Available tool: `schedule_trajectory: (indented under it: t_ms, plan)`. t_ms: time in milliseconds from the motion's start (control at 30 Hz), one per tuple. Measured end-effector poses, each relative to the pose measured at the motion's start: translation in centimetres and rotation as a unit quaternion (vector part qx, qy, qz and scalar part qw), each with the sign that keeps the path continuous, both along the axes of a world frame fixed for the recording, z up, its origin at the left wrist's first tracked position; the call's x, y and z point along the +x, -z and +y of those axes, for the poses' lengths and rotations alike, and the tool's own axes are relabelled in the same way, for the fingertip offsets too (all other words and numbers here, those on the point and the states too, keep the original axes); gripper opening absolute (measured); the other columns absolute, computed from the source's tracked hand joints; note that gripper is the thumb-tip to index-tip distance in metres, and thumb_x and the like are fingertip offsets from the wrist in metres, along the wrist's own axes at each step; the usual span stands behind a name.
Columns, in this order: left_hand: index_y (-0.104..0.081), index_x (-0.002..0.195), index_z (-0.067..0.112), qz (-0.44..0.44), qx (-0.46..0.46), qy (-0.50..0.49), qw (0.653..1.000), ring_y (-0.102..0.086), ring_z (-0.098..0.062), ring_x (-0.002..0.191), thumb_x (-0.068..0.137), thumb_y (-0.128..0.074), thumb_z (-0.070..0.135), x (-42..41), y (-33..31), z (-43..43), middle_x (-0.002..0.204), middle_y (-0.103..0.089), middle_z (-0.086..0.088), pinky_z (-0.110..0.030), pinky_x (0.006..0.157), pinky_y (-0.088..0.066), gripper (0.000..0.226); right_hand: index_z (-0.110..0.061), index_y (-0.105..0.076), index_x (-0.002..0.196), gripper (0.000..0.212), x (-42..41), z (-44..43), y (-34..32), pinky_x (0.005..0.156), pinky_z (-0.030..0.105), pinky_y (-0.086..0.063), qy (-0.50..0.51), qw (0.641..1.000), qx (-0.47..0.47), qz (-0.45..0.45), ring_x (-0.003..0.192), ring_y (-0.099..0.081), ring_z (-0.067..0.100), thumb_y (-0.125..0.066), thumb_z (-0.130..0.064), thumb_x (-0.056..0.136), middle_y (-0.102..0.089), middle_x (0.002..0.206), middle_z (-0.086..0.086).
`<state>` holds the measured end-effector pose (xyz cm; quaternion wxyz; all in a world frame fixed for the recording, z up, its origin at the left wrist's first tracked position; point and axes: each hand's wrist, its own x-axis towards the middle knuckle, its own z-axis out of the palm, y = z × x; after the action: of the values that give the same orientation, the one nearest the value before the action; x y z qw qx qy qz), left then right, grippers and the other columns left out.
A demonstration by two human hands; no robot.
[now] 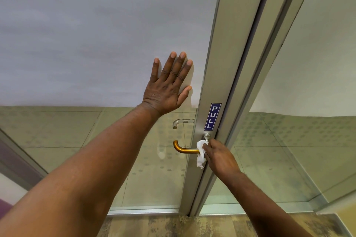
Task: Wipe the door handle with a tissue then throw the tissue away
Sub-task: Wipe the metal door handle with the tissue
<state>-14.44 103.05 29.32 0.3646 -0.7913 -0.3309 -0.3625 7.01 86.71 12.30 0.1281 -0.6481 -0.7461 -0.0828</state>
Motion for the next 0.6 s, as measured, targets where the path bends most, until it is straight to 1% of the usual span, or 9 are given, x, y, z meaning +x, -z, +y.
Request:
schedule_trajectory:
  t_ms: [100, 200, 300, 367, 433, 533, 567, 600]
  plan:
    - [0.01, 0.165, 0.018, 0.001, 0.003, 0.002, 1.0, 0.028, -0.025, 0.157, 0.106, -0.028, 0.058, 0.0, 0.0, 0.0, 0.175, 0.012, -0.007, -0.051, 0.124, 0.018, 0.081, -0.017, -0.072, 0.103, 0.032, -0.7, -0.2, -0.2, 0.067, 0.034, -0.048, -0.001, 1.0, 0.011, -0.026, 0.077, -0.059, 0.022, -0.086, -0.017, 0.074, -0.062, 0.092, 0.004]
    - [0.01, 0.165, 0.018, 0.0, 0.0, 0.002, 1.0, 0.028, -0.025, 0.157, 0.106, -0.028, 0.057, 0.0, 0.0, 0.1, 0.173, 0.008, -0.009, -0.052, 0.124, 0.018, 0.081, -0.021, -0.07, 0.109, 0.037, -0.7, -0.2, 0.1, 0.074, 0.036, -0.046, 0.011, 0.998, 0.026, -0.06, 0.086, -0.057, 0.022, -0.084, -0.028, 0.076, -0.061, 0.1, 0.002]
    - [0.01, 0.165, 0.018, 0.0, -0.003, 0.003, 1.0, 0.028, -0.025, 0.157, 0.106, -0.027, 0.057, 0.0, 0.0, 0.0, 0.171, 0.004, -0.01, -0.052, 0.124, 0.018, 0.08, -0.023, -0.065, 0.111, 0.039, -0.6, 0.1, 0.8, 0.081, 0.041, -0.04, 0.011, 0.996, 0.04, -0.082, 0.094, -0.052, 0.025, -0.082, -0.03, 0.076, -0.057, 0.107, 0.003]
    - [0.01, 0.165, 0.018, 0.001, -0.004, 0.004, 1.0, 0.028, -0.025, 0.157, 0.106, -0.027, 0.057, 0.0, 0.0, -0.1, 0.172, 0.005, -0.01, -0.052, 0.124, 0.017, 0.079, -0.023, -0.061, 0.113, 0.042, -0.6, 0.3, 1.1, 0.088, 0.044, -0.035, 0.014, 0.995, 0.04, -0.091, 0.101, -0.051, 0.027, -0.08, -0.031, 0.077, -0.055, 0.113, 0.005]
    - [0.01, 0.164, 0.018, 0.0, -0.004, 0.005, 1.0, 0.028, -0.024, 0.156, 0.106, -0.027, 0.057, 0.0, 0.0, -0.2, 0.174, 0.013, -0.007, -0.052, 0.124, 0.017, 0.079, -0.023, -0.058, 0.113, 0.046, -1.0, 0.6, 1.3, 0.093, 0.045, -0.038, 0.016, 0.995, 0.028, -0.096, 0.105, -0.052, 0.027, -0.081, -0.032, 0.075, -0.056, 0.113, 0.005]
    - [0.01, 0.164, 0.017, 0.002, -0.004, 0.002, 1.0, 0.029, -0.025, 0.156, 0.106, -0.026, 0.057, -0.1, 0.0, -0.1, 0.171, 0.028, -0.005, -0.052, 0.124, 0.019, 0.08, -0.02, -0.054, 0.11, 0.049, -1.8, 1.0, 1.4, 0.096, 0.046, -0.043, 0.009, 0.995, 0.013, -0.098, 0.103, -0.054, 0.026, -0.082, -0.031, 0.073, -0.059, 0.109, 0.006]
    - [0.01, 0.164, 0.017, 0.003, -0.002, 0.0, 1.0, 0.029, -0.025, 0.156, 0.106, -0.026, 0.057, -0.1, 0.0, -0.1, 0.171, 0.028, -0.005, -0.052, 0.124, 0.02, 0.079, -0.019, -0.053, 0.11, 0.048, -2.1, 1.1, 1.4, 0.096, 0.047, -0.044, 0.007, 0.995, 0.01, -0.099, 0.103, -0.054, 0.026, -0.081, -0.031, 0.073, -0.06, 0.107, 0.007]
    - [0.01, 0.164, 0.017, 0.002, -0.001, -0.001, 1.0, 0.029, -0.025, 0.156, 0.106, -0.026, 0.057, -0.1, 0.0, 0.0, 0.172, 0.024, -0.006, -0.052, 0.124, 0.02, 0.079, -0.018, -0.052, 0.109, 0.046, -2.2, 1.2, 1.3, 0.096, 0.047, -0.045, 0.003, 0.995, 0.008, -0.102, 0.102, -0.054, 0.027, -0.08, -0.031, 0.075, -0.06, 0.106, 0.007]
